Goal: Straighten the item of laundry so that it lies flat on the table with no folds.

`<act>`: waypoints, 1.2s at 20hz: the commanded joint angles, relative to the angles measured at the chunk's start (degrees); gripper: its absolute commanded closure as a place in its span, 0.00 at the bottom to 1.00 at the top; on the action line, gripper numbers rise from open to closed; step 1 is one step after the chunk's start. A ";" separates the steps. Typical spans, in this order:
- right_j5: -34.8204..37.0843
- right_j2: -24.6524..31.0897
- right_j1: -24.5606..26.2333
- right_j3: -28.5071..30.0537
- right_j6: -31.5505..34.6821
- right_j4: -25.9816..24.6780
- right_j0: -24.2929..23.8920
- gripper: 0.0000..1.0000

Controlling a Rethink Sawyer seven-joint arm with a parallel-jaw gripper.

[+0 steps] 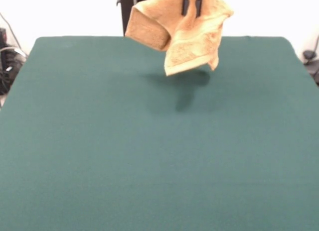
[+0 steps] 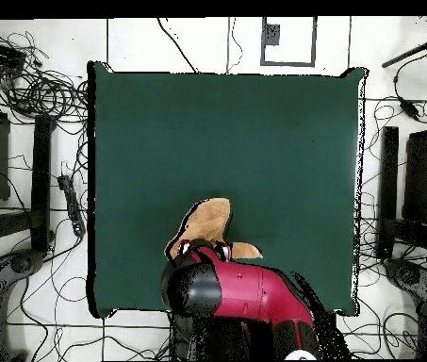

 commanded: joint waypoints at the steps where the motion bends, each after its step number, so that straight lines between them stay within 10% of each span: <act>1: -3.92 6.63 4.15 6.75 2.10 -4.51 -0.65 1.00; 24: -18.99 1.69 18.94 3.84 7.55 -14.56 1.22 1.00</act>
